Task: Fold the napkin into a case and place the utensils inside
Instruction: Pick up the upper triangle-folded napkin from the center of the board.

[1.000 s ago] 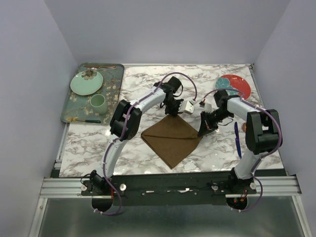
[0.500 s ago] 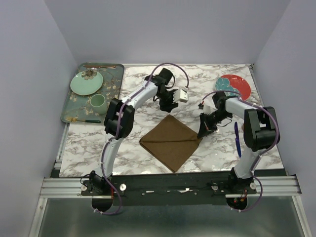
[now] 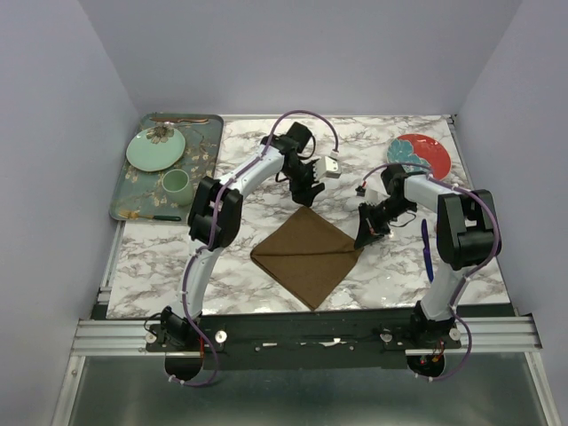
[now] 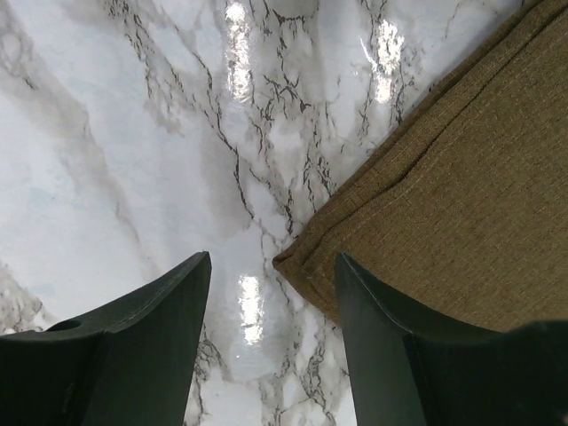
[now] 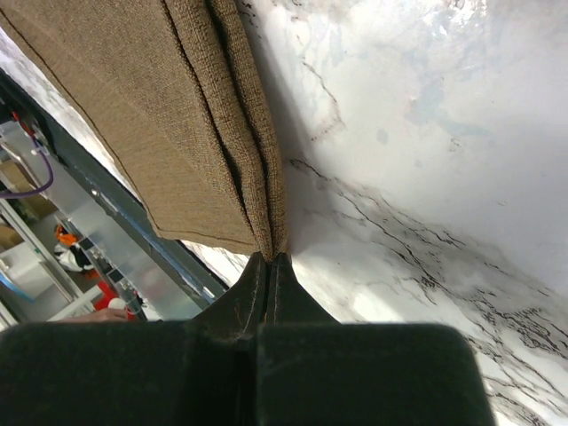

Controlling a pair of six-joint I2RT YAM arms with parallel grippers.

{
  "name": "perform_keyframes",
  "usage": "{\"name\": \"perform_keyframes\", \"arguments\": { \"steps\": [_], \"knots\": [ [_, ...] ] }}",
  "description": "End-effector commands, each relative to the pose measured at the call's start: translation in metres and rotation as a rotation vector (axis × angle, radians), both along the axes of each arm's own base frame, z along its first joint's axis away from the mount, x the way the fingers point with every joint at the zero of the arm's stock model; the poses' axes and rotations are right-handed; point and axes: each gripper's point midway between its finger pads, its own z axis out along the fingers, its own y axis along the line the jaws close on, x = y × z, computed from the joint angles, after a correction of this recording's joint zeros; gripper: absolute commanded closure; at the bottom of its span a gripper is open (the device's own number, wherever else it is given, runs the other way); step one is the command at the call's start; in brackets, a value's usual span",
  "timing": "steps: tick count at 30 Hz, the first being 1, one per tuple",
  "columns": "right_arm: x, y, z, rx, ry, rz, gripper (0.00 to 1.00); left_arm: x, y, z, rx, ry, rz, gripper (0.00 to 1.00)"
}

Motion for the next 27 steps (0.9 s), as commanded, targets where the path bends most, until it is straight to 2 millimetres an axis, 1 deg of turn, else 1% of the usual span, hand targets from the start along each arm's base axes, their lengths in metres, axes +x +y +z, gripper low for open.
{"name": "perform_keyframes", "arguments": {
  "steps": [1, 8, 12, 16, 19, 20, 22, 23, 25, 26, 27],
  "knots": [
    [0.003, 0.002, 0.001, 0.002, -0.002, 0.015, 0.99, -0.009, -0.003, -0.01, 0.002, 0.127, 0.087, 0.34],
    [0.004, 0.002, 0.0, 0.002, 0.002, 0.016, 0.99, -0.015, 0.005, -0.029, 0.071, 0.199, 0.182, 0.35],
    [0.004, 0.002, -0.001, 0.003, 0.005, 0.017, 0.99, -0.014, 0.013, -0.045, 0.122, 0.214, 0.22, 0.36],
    [0.005, 0.002, 0.0, 0.003, 0.007, 0.018, 0.99, -0.014, 0.018, -0.052, 0.151, 0.215, 0.236, 0.38],
    [0.005, 0.002, -0.001, 0.0, 0.008, 0.018, 0.99, -0.019, 0.019, -0.055, 0.161, 0.222, 0.229, 0.42],
    [0.005, 0.002, 0.0, 0.001, 0.011, 0.017, 0.99, -0.023, 0.02, -0.057, 0.168, 0.229, 0.226, 0.45],
    [0.006, 0.002, -0.001, 0.001, 0.016, 0.012, 0.99, -0.029, 0.022, -0.058, 0.185, 0.218, 0.205, 0.48],
    [0.007, 0.003, 0.0, 0.004, 0.016, 0.01, 0.99, -0.037, 0.024, -0.064, 0.214, 0.218, 0.193, 0.51],
    [0.008, 0.004, 0.0, 0.007, 0.018, 0.008, 0.99, -0.043, 0.025, -0.065, 0.229, 0.219, 0.185, 0.54],
    [0.01, 0.004, 0.001, 0.007, 0.014, 0.006, 0.99, -0.049, 0.026, -0.069, 0.243, 0.228, 0.183, 0.58],
    [0.011, 0.004, 0.001, 0.006, 0.013, 0.006, 0.99, -0.051, 0.029, -0.071, 0.258, 0.226, 0.185, 0.6]
  ]
}}
